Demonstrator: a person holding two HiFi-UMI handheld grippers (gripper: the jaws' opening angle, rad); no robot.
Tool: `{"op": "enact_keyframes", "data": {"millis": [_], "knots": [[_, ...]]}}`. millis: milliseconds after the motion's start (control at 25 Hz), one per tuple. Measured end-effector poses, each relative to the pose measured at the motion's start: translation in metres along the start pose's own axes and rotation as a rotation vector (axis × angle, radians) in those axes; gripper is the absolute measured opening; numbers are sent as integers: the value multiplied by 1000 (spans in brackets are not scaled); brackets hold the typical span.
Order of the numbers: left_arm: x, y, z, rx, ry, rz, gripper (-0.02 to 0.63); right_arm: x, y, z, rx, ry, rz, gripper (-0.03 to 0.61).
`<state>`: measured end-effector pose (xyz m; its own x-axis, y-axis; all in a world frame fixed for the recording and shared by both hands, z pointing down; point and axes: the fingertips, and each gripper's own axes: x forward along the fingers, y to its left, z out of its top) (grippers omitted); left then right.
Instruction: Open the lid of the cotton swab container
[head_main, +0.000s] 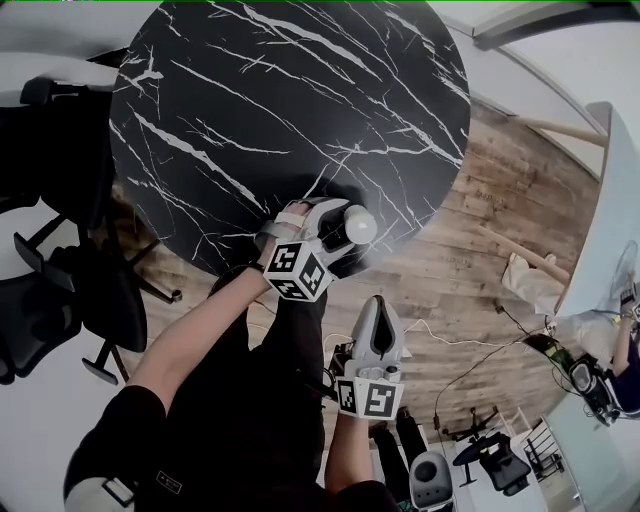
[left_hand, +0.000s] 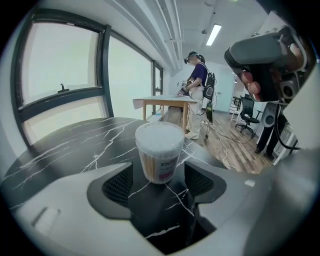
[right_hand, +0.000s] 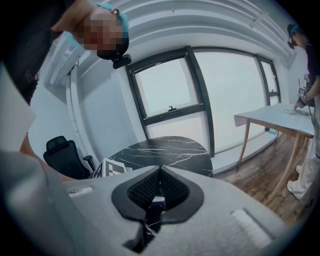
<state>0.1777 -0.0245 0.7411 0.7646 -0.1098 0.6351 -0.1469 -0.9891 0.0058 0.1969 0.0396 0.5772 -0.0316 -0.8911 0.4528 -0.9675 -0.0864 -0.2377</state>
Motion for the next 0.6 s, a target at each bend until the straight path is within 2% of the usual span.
{"op": "enact_keyframes", "data": {"millis": [280,600], "knots": [[6,0,2,4,4,-33,306,1,-2,0,2,5,-6,-2],[8,-4,-2,18,20,-75,314,4,-3,-3,4,14,-2,-2]]}}
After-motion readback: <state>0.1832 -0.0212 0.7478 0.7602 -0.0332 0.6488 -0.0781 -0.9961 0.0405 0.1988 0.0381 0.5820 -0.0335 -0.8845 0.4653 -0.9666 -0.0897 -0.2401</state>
